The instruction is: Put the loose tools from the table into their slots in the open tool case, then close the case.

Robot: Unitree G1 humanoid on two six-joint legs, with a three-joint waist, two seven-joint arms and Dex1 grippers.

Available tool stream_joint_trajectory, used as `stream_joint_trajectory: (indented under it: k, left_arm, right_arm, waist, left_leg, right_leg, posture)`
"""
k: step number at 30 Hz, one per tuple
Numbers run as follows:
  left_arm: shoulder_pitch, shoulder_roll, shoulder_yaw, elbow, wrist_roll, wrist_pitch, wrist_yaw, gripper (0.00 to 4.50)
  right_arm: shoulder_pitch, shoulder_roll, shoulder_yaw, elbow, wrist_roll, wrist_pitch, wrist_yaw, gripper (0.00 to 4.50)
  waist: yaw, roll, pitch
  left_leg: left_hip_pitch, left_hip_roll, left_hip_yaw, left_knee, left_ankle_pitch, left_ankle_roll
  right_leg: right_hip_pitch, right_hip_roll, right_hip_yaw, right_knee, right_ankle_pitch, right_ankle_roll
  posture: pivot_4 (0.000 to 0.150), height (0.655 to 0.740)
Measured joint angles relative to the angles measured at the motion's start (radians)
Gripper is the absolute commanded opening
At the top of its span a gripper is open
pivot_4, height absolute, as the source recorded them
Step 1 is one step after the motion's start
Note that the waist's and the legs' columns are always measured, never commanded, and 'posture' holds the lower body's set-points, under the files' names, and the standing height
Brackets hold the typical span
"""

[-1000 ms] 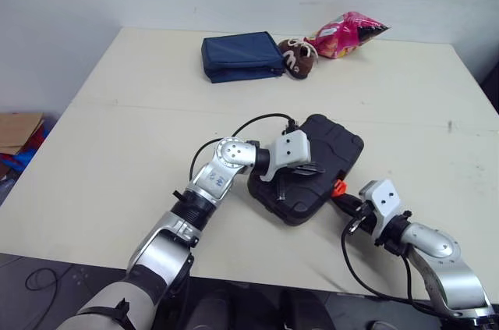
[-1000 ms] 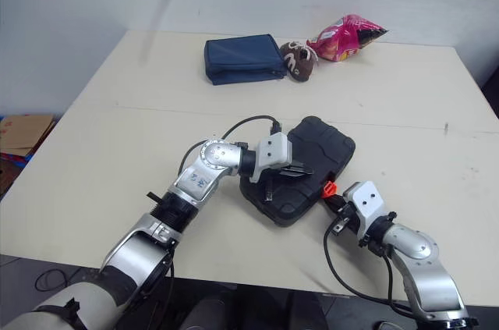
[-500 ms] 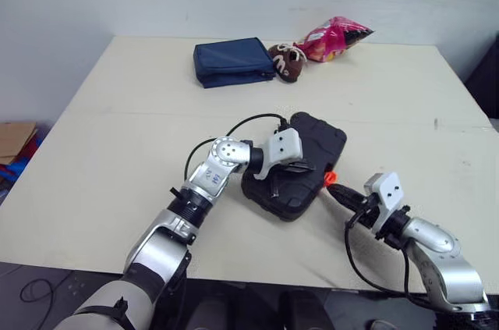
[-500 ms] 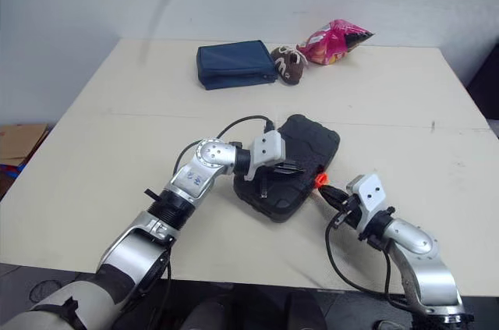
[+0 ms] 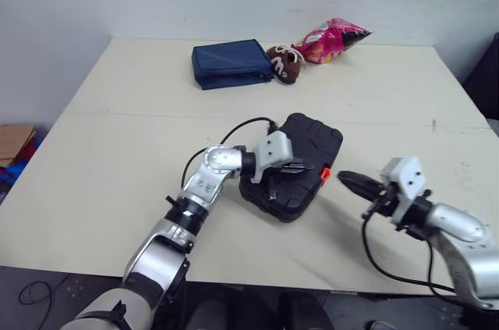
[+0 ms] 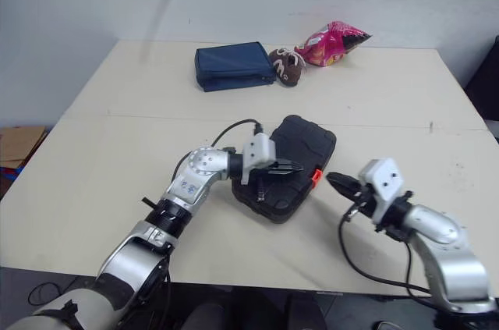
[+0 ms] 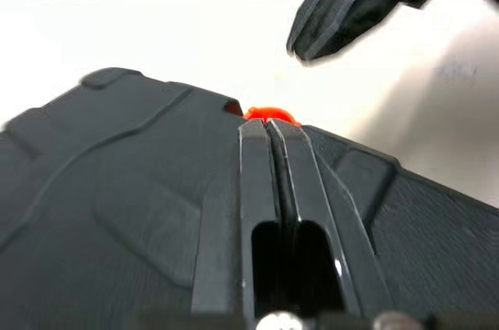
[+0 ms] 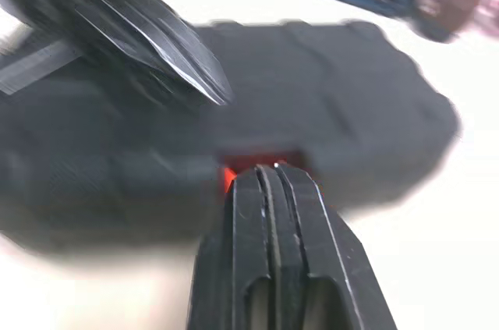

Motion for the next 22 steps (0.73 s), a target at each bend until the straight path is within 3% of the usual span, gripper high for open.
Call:
stream_joint_trajectory:
  k: [1, 4, 9, 14, 22]
  left_arm:
    - [0.005, 0.035, 0.025, -0.017, -0.02, 0.027, -0.002, 0.66]
    - [0.025, 0.179, 0.095, -0.078, -0.034, 0.145, 0.018, 2.03]
    - [0.146, 0.446, 0.206, -0.219, -0.016, 0.215, 0.034, 4.37]
    - [0.263, 0.611, 0.302, -0.171, -0.015, 0.154, 0.012, 4.44]
    - [0.252, 0.602, 0.409, -0.031, -0.047, 0.111, 0.094, 4.44]
  right_arm:
    - [0.026, -0.028, -0.038, 0.003, 0.001, -0.01, 0.02, 0.64]
    - [0.114, -0.09, -0.139, 0.045, -0.008, -0.066, 0.087, 1.88]
    - [0.18, -0.169, -0.286, 0.14, -0.048, -0.219, 0.186, 4.48]
    - [0.182, -0.225, -0.372, 0.224, -0.055, -0.313, 0.247, 4.5]
    - [0.104, -0.27, -0.338, 0.306, -0.102, -0.378, 0.263, 4.5]
  waist:
    - [0.0, 0.0, 0.004]
    - [0.0, 0.002, 0.012]
    - [0.002, -0.001, 0.02]
    - [0.01, 0.0, 0.027]
    - [0.024, 0.001, 0.032]
  left_leg:
    - [0.0, 0.0, 0.0, 0.0, 0.0, -0.001]
    - [-0.001, 0.001, 0.0, -0.003, 0.002, -0.002]
    - [-0.003, 0.001, 0.0, -0.004, 0.001, -0.001]
    - [-0.004, 0.0, -0.001, -0.004, 0.0, 0.0]
    - [-0.008, 0.0, -0.002, -0.004, 0.0, 0.0]
  right_leg:
    - [-0.001, 0.0, -0.001, 0.0, 0.0, -0.001]
    - [-0.002, 0.002, -0.001, 0.0, 0.001, -0.002]
    - [-0.002, 0.001, -0.002, -0.004, 0.001, -0.001]
    - [-0.001, 0.0, -0.004, -0.008, 0.001, -0.001]
    - [-0.005, 0.0, -0.006, -0.008, 0.001, -0.001]
  posture:
    - [0.15, 0.74]
    - [0.15, 0.74]
    - [0.15, 0.74]
    - [0.15, 0.74]
    - [0.15, 0.74]
